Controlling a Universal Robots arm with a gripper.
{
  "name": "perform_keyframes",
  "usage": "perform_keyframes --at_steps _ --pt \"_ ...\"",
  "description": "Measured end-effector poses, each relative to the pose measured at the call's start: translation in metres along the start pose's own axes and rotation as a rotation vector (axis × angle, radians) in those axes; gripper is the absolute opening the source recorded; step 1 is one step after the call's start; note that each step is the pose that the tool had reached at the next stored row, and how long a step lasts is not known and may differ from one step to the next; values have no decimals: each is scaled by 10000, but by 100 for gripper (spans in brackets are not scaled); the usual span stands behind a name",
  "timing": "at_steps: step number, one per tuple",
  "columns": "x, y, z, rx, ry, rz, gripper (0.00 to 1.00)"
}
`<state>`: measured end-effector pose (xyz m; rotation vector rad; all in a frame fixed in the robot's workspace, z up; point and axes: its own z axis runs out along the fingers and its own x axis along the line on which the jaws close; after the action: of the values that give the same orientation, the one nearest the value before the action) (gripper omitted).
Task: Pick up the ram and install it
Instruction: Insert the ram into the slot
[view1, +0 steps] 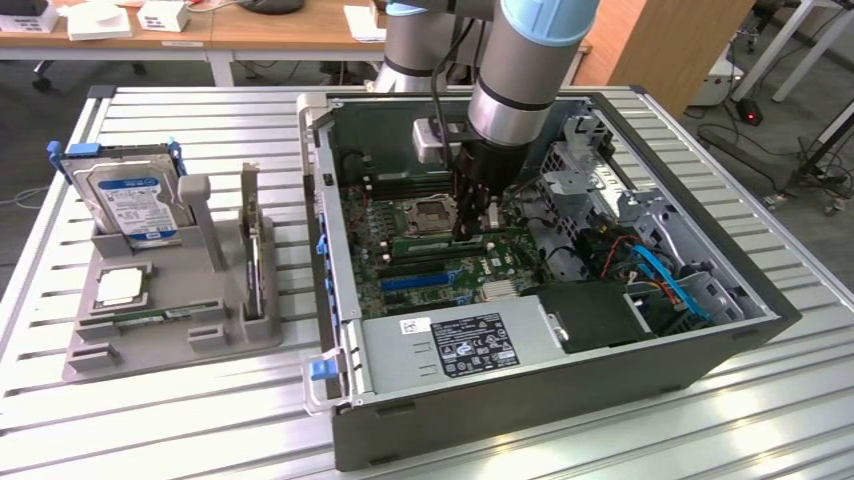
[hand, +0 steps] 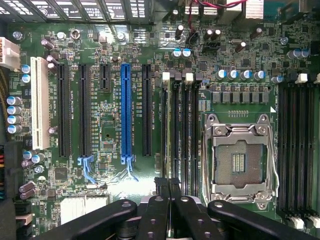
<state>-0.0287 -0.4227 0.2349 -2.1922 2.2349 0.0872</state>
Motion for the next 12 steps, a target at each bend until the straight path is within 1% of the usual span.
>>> perform_keyframes --at_steps 5,12 --pt "0 0 1 -7 4 -153 10" --pt "0 0 7 -7 5 -156 10"
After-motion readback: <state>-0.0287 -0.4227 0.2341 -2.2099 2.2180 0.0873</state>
